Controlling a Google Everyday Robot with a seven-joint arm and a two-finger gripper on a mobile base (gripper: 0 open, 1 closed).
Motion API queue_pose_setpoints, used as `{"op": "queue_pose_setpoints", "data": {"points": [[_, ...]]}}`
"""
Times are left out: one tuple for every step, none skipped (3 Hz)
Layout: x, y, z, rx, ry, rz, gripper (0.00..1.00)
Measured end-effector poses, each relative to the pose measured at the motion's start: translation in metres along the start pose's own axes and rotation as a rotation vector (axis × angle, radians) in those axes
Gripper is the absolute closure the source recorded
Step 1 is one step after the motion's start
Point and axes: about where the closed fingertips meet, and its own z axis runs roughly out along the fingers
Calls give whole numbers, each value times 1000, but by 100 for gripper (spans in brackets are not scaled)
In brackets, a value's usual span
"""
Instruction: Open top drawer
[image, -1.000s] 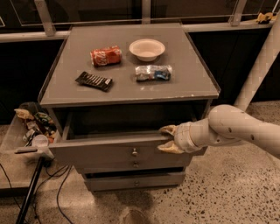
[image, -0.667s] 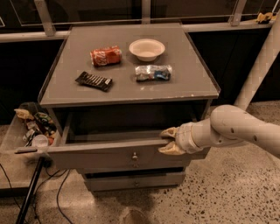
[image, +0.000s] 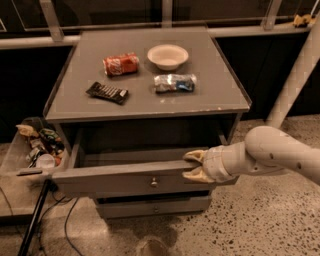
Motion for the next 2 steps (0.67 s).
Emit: {"op": "queue_pose_setpoints", "data": {"points": [[0,0,0,0,0,0,81],[0,0,0,0,0,0,58]]}}
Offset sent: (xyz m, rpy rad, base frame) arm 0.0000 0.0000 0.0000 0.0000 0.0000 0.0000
